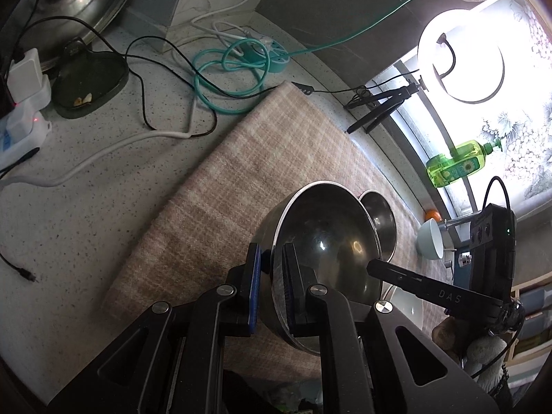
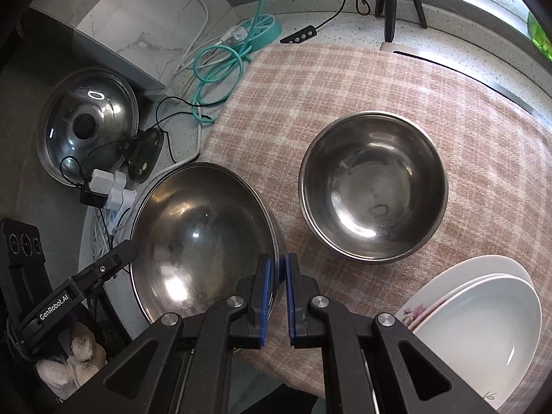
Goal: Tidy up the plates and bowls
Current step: 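Carry the large steel bowl toward the smaller steel bowl with both grippers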
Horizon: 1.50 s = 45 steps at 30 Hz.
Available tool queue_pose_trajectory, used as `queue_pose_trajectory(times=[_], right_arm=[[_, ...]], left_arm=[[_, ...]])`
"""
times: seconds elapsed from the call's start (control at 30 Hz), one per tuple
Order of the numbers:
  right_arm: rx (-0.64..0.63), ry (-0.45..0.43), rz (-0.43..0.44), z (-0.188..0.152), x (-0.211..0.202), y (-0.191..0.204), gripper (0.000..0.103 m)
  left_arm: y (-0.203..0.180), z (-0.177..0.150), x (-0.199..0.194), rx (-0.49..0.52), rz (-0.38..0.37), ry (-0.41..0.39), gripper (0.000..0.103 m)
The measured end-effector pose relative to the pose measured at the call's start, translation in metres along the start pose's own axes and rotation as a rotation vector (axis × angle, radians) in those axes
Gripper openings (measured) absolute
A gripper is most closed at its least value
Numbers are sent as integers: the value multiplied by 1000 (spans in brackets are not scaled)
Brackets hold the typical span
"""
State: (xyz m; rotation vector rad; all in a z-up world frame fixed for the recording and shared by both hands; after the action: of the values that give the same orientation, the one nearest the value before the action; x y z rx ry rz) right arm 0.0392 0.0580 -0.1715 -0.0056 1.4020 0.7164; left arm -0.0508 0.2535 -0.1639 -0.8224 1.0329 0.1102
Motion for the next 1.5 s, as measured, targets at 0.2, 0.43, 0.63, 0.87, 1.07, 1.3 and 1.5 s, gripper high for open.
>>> queue_pose_trajectory(times=[0.2,0.43,0.63,0.87,1.07,1.3,1.5], right_arm=[[0,12,-1,-2,7,2,8],[0,19,-6,-3,9,2,8],[-1,17,-12,-3,9,1,8],[0,27,-17,-4,13,-1,8],[1,33,-13,-4,15,-1,8],[-2,36,-7,-4,17,0,8],[-8,41,-12,-2,18,0,8]], left_arm=[[8,-2,4,-13,14,10,10],[11,-4,8,-13,26,17,10],[9,-5,11,-3,38,22,10],[6,-2,11,14,42,16,10],[8,1,14,10,48,20,10],[12,0,20,7,65,26,10],[11,1,21,10,66,24,10]])
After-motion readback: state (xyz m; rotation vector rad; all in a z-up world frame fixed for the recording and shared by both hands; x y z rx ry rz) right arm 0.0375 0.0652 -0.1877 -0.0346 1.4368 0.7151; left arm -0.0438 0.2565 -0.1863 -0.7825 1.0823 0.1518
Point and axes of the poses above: each gripper's, at about its wrist camera, not at the fingertips, and x roughly the way its jaws point, y to its left, z to its top, the point moved 2 cm from there along x, roughly the way its jaws point, and after that the axes turned 6 degrees about -x, right-handed, at the moved point
